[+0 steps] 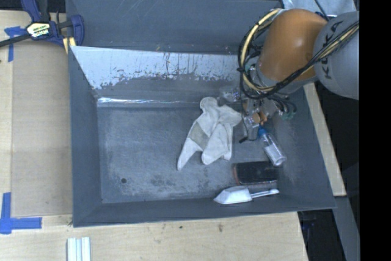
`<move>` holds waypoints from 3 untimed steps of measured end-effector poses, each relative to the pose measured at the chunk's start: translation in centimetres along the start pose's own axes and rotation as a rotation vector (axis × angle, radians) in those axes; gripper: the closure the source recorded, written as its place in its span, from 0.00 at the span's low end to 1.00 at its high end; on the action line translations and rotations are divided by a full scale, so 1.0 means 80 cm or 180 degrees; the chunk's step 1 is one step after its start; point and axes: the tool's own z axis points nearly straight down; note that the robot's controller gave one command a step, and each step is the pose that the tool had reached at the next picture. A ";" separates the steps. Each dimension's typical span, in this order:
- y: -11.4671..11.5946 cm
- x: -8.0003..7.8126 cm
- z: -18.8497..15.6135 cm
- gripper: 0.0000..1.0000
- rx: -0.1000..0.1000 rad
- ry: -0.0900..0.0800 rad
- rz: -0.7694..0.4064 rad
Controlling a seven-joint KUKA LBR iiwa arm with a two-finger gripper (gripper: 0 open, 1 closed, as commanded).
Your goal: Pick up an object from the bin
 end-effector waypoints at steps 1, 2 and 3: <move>0.021 0.000 0.003 0.00 0.0001 -0.0005 -0.0976; 0.027 -0.006 0.032 0.00 0.0001 -0.0001 -0.1494; 0.057 -0.018 0.038 1.00 0.0010 -0.0021 -0.1652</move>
Offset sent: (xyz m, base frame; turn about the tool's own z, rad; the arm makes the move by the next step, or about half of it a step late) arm -0.0020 0.0245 -0.0346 -0.5069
